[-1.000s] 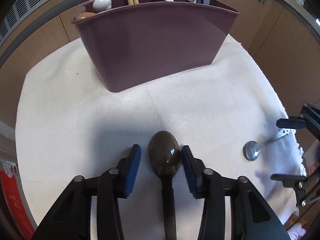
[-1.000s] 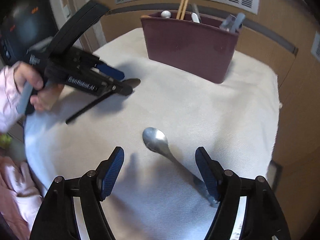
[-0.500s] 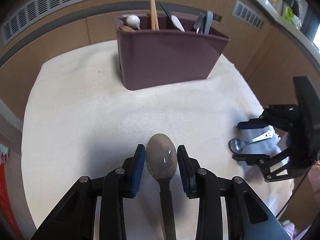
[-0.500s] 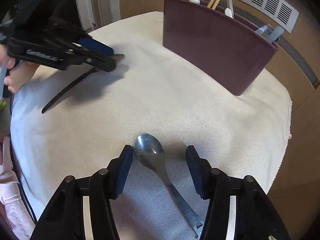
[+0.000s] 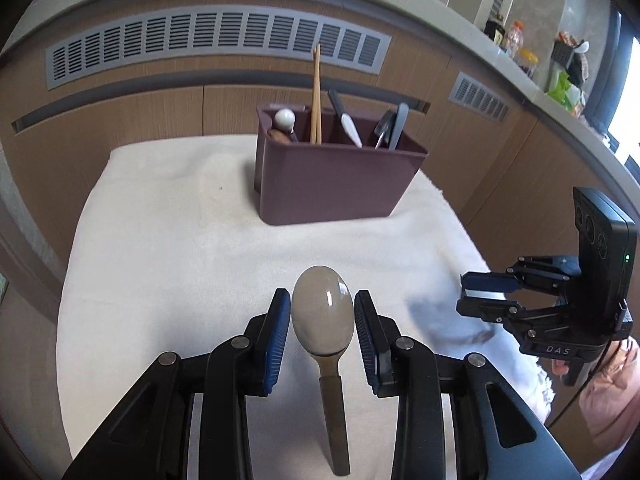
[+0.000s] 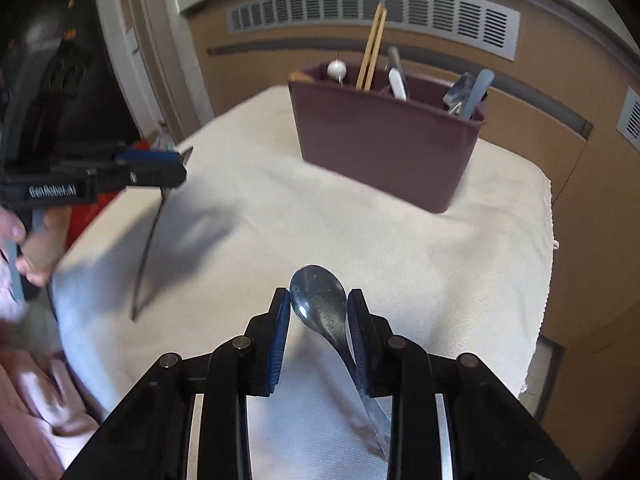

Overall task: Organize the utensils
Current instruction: 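Carry both spoons up over the maroon holder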

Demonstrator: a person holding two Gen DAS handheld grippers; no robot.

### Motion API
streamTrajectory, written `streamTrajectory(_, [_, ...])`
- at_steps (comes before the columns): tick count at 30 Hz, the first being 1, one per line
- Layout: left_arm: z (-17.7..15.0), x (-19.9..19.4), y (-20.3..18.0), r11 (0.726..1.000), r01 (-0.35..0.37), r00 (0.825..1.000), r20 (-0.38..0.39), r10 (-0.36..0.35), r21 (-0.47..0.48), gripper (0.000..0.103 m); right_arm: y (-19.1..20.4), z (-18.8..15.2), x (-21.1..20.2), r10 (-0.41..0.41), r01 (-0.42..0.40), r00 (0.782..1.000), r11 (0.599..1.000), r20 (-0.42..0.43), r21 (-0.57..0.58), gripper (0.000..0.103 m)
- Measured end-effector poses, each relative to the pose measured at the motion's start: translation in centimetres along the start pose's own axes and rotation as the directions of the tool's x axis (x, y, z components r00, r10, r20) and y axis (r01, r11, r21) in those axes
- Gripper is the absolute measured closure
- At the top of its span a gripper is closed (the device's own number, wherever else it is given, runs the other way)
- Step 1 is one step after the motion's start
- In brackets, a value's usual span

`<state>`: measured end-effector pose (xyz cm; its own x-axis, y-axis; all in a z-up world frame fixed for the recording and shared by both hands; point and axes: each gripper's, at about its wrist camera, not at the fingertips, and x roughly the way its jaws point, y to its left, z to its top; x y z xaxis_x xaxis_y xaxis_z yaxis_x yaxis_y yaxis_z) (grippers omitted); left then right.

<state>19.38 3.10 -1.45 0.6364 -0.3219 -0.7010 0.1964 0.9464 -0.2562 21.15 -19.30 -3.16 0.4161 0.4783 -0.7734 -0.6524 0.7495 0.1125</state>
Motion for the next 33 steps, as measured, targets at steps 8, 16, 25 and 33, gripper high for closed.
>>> streamTrajectory(8, [2.5, -4.0, -1.8, 0.998, 0.032, 0.994, 0.105, -0.037, 0.045, 0.069, 1.4, 2.4, -3.7, 0.034, -0.040, 0.989, 0.998, 0.141, 0.041, 0.077])
streamTrajectory(16, [9.8, -10.1, -5.2, 0.984, 0.013, 0.942, 0.329, -0.071, 0.175, 0.069, 2.0, 9.8, -9.9, 0.021, -0.025, 0.939, 1.000, 0.343, 0.005, 0.077])
streamTrajectory(25, [18.0, -12.6, -5.7, 0.978, -0.079, 0.864, 0.503, -0.029, 0.192, 0.069, -1.4, 17.8, -15.2, -0.030, -0.031, 0.837, 0.994, 0.546, 0.103, 0.077])
streamTrajectory(33, [20.1, -7.2, -2.5, 0.992, -0.047, 0.893, 0.450, -0.012, 0.120, 0.069, -5.4, 19.3, -10.1, -0.063, -0.038, 0.857, 0.982, 0.511, 0.186, 0.077])
